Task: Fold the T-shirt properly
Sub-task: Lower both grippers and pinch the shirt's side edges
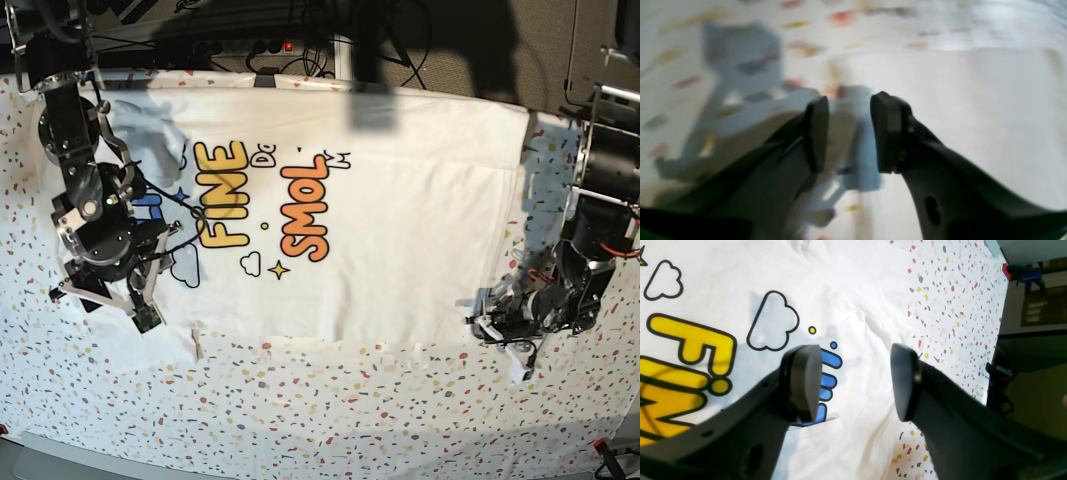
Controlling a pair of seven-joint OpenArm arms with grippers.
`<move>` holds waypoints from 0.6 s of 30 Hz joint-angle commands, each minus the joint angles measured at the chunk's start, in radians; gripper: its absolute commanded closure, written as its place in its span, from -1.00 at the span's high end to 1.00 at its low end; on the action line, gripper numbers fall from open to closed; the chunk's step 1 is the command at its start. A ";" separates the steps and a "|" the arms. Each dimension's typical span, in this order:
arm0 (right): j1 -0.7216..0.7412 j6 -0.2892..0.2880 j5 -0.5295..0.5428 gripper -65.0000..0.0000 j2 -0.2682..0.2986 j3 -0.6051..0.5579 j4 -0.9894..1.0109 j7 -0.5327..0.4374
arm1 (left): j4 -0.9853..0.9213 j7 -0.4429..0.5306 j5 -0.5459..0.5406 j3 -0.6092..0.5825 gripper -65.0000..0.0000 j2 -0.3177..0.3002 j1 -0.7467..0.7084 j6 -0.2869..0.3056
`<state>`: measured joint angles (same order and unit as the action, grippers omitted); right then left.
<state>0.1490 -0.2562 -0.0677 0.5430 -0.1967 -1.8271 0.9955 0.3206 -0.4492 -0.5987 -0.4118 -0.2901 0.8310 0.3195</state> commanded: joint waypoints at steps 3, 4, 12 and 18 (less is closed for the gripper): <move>0.020 0.005 -0.007 0.01 0.014 0.009 -0.017 -0.012 | 0.012 -0.098 -0.054 0.005 -0.30 -0.012 0.033 0.008; 0.020 0.005 -0.007 0.01 0.014 0.009 -0.017 -0.012 | 0.012 -0.121 -0.086 0.005 -0.30 -0.011 0.033 0.026; 0.019 0.005 -0.007 0.01 0.014 0.009 -0.017 0.006 | 0.012 -0.173 -0.141 0.005 -0.30 -0.006 0.034 0.157; 0.019 0.005 -0.007 0.01 0.014 0.009 -0.017 0.005 | 0.012 -0.259 -0.246 0.005 -0.30 -0.007 0.034 0.208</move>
<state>0.1490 -0.2562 -0.0681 0.5434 -0.1967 -1.8271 1.0126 0.3206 -0.7124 -0.8341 -0.4103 -0.2905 0.8310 0.5201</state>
